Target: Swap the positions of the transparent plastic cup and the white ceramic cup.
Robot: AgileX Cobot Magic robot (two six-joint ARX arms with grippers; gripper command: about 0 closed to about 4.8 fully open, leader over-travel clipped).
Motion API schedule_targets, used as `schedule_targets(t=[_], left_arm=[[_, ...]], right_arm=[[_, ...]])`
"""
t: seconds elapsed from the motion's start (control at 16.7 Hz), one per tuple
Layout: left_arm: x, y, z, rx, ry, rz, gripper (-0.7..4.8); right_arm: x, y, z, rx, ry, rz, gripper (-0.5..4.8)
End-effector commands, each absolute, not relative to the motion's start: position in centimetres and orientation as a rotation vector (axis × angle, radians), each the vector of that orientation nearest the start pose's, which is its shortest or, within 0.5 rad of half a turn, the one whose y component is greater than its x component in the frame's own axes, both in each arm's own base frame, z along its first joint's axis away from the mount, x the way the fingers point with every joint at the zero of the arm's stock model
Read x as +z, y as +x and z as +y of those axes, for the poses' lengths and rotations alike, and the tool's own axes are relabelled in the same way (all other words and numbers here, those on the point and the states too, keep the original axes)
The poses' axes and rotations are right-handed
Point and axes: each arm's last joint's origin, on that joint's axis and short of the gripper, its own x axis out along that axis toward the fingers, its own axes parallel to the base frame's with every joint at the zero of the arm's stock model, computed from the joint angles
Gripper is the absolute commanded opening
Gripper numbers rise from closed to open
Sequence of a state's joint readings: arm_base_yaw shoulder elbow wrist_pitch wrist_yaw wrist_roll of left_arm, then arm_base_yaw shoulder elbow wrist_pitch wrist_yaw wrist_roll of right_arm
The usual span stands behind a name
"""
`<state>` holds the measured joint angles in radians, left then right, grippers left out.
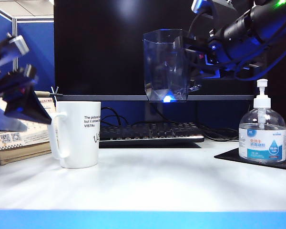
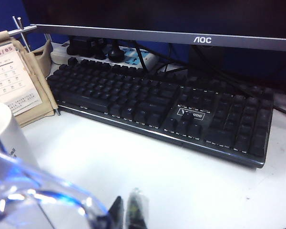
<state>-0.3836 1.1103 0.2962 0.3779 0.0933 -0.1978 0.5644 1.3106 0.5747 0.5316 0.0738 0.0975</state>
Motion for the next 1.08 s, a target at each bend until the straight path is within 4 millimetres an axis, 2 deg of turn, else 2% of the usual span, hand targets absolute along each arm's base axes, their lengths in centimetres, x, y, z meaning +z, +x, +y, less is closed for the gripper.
schedule_targets(t=[0.06,0.3,0.6,0.96,1.08], left_arm=[[16.7,19.1,-8.0,-0.451,-0.133,0.421,2.83],[17.3,19.8,-8.3,-0.454,-0.135,0.405,2.83],[16.0,20.8,-8.8,-0.453,-0.129,0.45,2.83],[16.5,21.2,-8.9,-0.461,-0.14,0.379,2.77],[16.1,21.3,-9.0,-0.457,-0.137,0.4,2.72]], right_arm=[[22.4,22.8,14.2,0.487,0.047,0.195,-0.06],[22.3,22.8,14.2,0.487,0.047,0.195,-0.06],[22.3,22.8,14.2,0.49,0.047,0.196,-0.06],[22.3,22.8,14.2,0.489,0.045,0.201,-0.06],[22.3,22.8,14.2,0.489,0.045,0.202,-0.06]])
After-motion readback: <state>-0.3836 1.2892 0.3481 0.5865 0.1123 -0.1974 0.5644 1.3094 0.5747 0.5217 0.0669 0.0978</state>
